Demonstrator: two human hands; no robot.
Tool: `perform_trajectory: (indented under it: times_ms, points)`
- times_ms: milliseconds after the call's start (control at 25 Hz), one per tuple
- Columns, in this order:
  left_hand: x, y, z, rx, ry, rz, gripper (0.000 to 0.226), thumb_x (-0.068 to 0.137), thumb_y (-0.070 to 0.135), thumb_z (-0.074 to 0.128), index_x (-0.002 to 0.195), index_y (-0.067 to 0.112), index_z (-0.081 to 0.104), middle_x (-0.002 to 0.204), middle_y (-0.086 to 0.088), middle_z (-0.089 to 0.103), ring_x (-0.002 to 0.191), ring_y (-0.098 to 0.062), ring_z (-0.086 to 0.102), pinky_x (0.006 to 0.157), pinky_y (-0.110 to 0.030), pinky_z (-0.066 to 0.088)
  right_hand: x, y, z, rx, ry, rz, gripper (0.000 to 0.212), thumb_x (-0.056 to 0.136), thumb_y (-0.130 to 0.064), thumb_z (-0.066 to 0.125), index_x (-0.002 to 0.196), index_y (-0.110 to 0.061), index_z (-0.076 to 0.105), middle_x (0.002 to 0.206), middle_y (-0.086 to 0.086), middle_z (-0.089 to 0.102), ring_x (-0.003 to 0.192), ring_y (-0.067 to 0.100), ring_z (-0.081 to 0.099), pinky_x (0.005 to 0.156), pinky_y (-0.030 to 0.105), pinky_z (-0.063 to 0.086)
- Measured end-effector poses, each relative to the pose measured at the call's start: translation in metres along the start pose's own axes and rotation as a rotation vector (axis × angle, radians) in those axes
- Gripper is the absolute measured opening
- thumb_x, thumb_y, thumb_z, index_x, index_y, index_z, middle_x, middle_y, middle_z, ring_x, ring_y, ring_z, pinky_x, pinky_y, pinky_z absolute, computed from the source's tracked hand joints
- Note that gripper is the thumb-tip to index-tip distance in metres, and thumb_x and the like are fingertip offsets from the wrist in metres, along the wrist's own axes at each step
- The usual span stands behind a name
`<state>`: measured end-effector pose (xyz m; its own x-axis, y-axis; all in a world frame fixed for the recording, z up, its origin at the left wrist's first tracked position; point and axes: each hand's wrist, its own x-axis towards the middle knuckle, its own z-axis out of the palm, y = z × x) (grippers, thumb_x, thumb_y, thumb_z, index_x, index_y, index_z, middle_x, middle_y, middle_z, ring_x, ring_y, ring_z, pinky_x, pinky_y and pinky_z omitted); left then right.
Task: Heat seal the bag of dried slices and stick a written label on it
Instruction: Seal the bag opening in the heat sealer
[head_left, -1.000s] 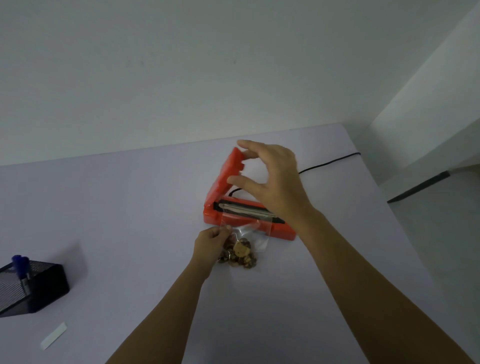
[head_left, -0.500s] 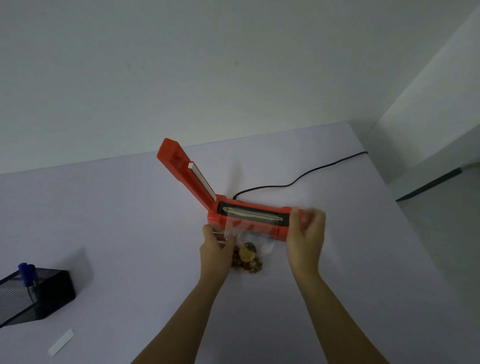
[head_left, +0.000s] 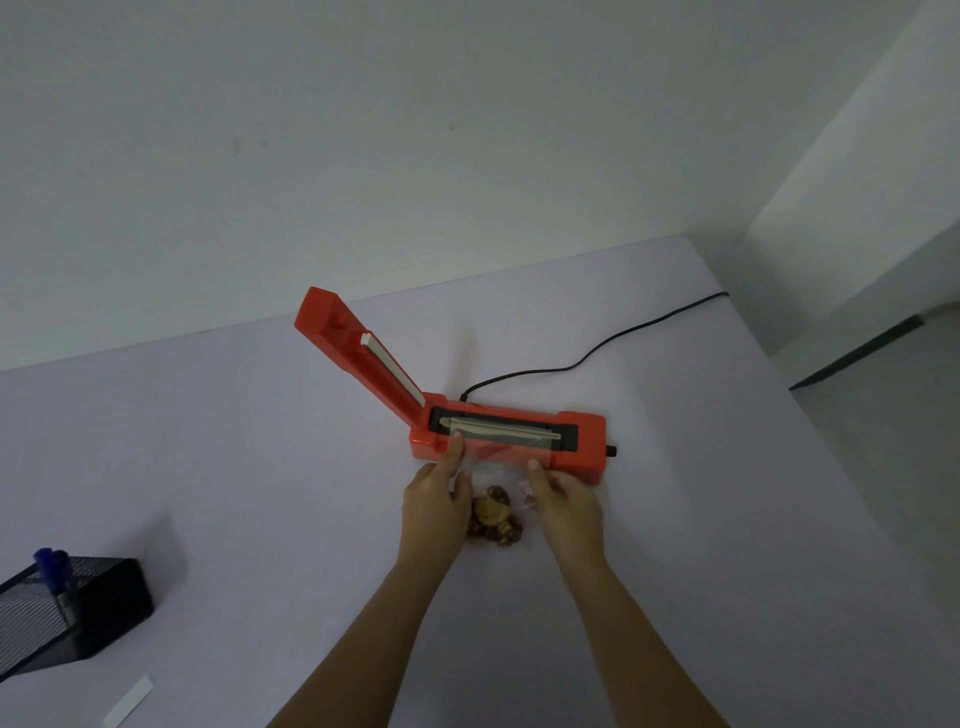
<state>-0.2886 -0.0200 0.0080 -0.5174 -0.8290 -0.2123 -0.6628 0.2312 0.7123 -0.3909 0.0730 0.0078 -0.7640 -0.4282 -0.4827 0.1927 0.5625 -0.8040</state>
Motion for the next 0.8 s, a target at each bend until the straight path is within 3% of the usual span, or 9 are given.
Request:
perform_trajectory:
  times_ms: [200, 400, 560, 680, 800]
  points:
    - [0.003, 0.005, -0.004, 0.011, -0.06, -0.048, 0.048, 0.097, 0.016, 0.042, 0.143, 0.027, 0.033, 0.086, -0.004, 0.055, 0.076, -0.016, 0.054, 0.061, -0.016, 0.042, 0.0, -0.01, 0.002, -0.055, 0.085, -0.042, 0.034, 0.088, -0.043, 0.056, 0.067, -0.019, 0.066, 0.06, -0.005, 0.063, 0.057, 0.012, 0.06, 0.053, 0.024, 0.045]
    - [0.006, 0.013, -0.007, 0.063, -0.089, -0.067, 0.046, 0.097, 0.016, 0.04, 0.142, 0.025, 0.034, 0.09, -0.007, 0.06, 0.077, -0.013, 0.054, 0.069, -0.02, 0.045, 0.006, -0.016, 0.004, -0.085, 0.129, -0.014, 0.026, 0.085, -0.041, 0.061, 0.066, -0.024, 0.068, 0.059, -0.005, 0.067, 0.058, 0.016, 0.066, 0.062, 0.034, 0.057]
    - [0.009, 0.017, -0.011, 0.071, -0.121, -0.07, 0.035, 0.097, 0.014, 0.039, 0.13, 0.018, 0.05, 0.079, 0.002, 0.058, 0.068, -0.009, 0.051, 0.057, -0.011, 0.039, 0.008, -0.025, 0.004, -0.16, 0.122, -0.06, 0.017, 0.085, -0.027, 0.063, 0.075, -0.016, 0.07, 0.064, -0.001, 0.067, 0.06, 0.017, 0.065, 0.056, 0.026, 0.05]
    - [0.01, 0.017, -0.014, 0.06, -0.122, -0.075, 0.042, 0.097, 0.012, 0.04, 0.138, 0.021, 0.043, 0.099, -0.005, 0.064, 0.079, -0.01, 0.053, 0.068, -0.016, 0.041, 0.009, -0.027, 0.002, -0.167, 0.107, -0.043, 0.022, 0.085, -0.025, 0.063, 0.068, -0.011, 0.067, 0.06, -0.001, 0.064, 0.054, 0.011, 0.057, 0.049, 0.021, 0.038]
    - [0.011, 0.021, -0.017, 0.063, -0.111, -0.083, 0.044, 0.097, 0.011, 0.041, 0.14, 0.021, 0.039, 0.112, -0.007, 0.062, 0.084, -0.009, 0.052, 0.075, -0.015, 0.04, 0.012, -0.028, 0.003, -0.111, 0.1, -0.01, 0.029, 0.085, -0.03, 0.063, 0.063, -0.011, 0.065, 0.053, -0.004, 0.059, 0.05, 0.01, 0.055, 0.049, 0.022, 0.036]
